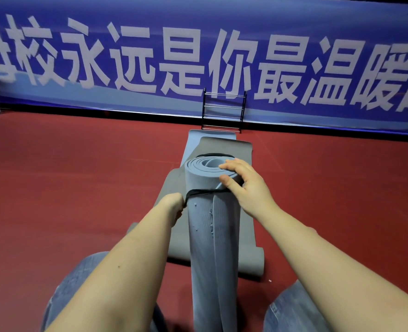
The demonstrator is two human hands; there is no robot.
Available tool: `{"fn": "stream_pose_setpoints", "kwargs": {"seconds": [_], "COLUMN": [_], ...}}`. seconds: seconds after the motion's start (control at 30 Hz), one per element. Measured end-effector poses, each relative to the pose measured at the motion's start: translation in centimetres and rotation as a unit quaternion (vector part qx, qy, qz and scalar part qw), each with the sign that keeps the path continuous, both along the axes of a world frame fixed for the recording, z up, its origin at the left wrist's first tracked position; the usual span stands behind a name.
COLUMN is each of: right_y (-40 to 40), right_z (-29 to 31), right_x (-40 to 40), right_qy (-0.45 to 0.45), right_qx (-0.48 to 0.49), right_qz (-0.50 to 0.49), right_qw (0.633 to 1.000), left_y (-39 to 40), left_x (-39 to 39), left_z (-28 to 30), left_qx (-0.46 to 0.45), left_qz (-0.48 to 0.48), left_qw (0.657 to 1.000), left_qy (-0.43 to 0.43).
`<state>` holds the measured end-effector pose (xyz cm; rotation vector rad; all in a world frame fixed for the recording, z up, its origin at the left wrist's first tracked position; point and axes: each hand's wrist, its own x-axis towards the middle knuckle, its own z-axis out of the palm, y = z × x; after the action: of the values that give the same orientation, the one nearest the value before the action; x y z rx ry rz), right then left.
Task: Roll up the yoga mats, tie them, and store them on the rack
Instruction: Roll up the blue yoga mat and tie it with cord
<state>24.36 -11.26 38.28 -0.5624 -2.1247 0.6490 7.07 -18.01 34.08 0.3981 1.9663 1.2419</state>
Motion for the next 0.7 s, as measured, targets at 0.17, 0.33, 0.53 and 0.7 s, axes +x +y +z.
{"fn": "stream_pose_setpoints", "kwargs": {"seconds": [0.17,0.33,0.53,0.7], "right_y": [0.1,0.8,1.3,1.3], "right_z": [0.0,-0.1,-0.4,-0.1], "right_x": [-0.2,0.6,0.3,0.0], "right_qy": [-0.006,0.006,0.018,0.037], "right_qx": [0.011,0.005,-0.012,-0.064], "right_qz": [-0.005,-0.018,-0.009,0.006], "right_qw": [1.0,1.0,1.0,0.997], "left_y": [-0.6,1.1,-0.5,-1.2], "left_x": [1.1,0.7,1.2,2.4], "left_z": [0.1,0.8,-0.3,1.1], "left_qx": [0.001,0.093,0.292,0.366], "left_qz": [-0.01,-0.062,-0.011,-0.226], "left_qw": [0.999,0.992,0.936,0.895], "left_qy": [-0.043,0.061,0.194,0.115]}}
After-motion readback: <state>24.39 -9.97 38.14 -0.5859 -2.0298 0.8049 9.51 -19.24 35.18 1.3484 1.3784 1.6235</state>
